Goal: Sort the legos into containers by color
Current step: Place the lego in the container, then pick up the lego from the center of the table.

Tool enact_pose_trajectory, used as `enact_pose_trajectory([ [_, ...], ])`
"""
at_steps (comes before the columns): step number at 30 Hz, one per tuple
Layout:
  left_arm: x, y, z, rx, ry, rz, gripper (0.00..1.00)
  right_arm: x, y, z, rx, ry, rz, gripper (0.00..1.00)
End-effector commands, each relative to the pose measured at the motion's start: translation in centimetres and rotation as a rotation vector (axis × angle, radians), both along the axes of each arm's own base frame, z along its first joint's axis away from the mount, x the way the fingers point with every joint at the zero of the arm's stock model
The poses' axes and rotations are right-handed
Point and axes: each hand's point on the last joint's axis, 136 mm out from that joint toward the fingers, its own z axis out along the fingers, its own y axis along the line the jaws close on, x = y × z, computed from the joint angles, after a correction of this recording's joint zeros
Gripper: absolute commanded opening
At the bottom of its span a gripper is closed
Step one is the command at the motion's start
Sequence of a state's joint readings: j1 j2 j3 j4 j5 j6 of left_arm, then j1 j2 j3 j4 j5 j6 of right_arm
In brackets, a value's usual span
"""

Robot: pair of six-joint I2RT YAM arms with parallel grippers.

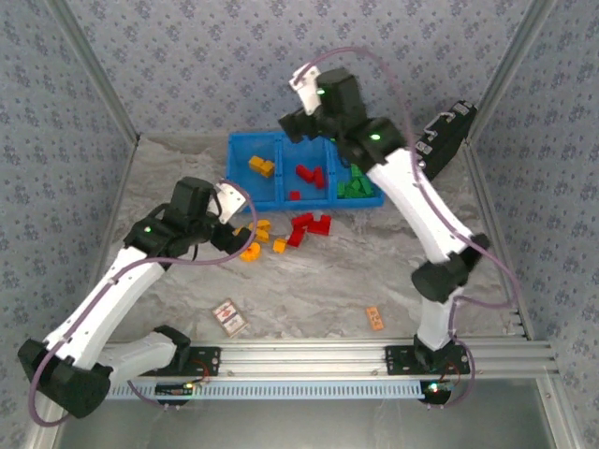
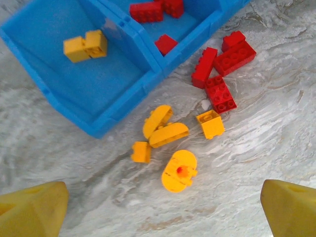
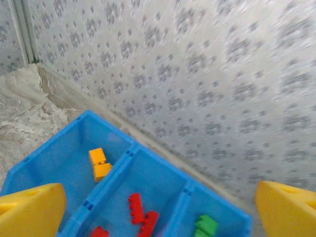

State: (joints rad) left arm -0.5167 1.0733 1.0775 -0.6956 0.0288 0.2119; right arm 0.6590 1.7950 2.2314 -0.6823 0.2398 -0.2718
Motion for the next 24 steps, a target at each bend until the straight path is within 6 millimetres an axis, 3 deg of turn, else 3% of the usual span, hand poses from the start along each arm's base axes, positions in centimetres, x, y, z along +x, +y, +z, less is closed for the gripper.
enact_pose_trajectory([
  [1, 1.2, -1.5, -0.2, -0.152, 0.044, 0.071, 1.00, -4.1, -2.2, 0.3, -0.080, -0.003, 0.025, 1.00],
  [3, 1.5, -1.6, -1.6, -0.172, 0.095, 0.119, 0.99, -6.3, -4.7, 2.5, 0.046, -0.014, -0.043, 1.00],
  [7, 2.1, -0.9, -5.1, -0.146, 0.192, 0.238, 0.96, -11.3, -6.6, 3.9, 0.113, 0.034, 0.059, 1.00],
  [11, 2.1, 0.2, -8.7, -0.087, 0.299, 0.364, 0.92, -15.2, -9.1, 4.9, 0.207, 0.051, 0.113, 1.00],
  [15, 1.8, 1.0, -11.1, -0.067, 0.371, 0.473, 0.94, -15.2, -14.1, 2.9, 0.175, 0.107, -0.104, 1.00],
  [18, 1.6, 1.2, -12.1, -0.057, 0.386, 0.503, 0.94, -16.1, -16.4, 1.4, 0.171, 0.079, -0.167, 1.00],
  [20, 1.6, 1.1, -12.7, -0.057, 0.394, 0.512, 0.94, -16.6, -16.6, 0.2, 0.171, 0.076, -0.150, 1.00],
  [24, 2.0, 0.4, -14.3, -0.028, 0.404, 0.486, 0.91, -17.9, -14.6, -1.3, 0.200, 0.049, 0.002, 1.00],
])
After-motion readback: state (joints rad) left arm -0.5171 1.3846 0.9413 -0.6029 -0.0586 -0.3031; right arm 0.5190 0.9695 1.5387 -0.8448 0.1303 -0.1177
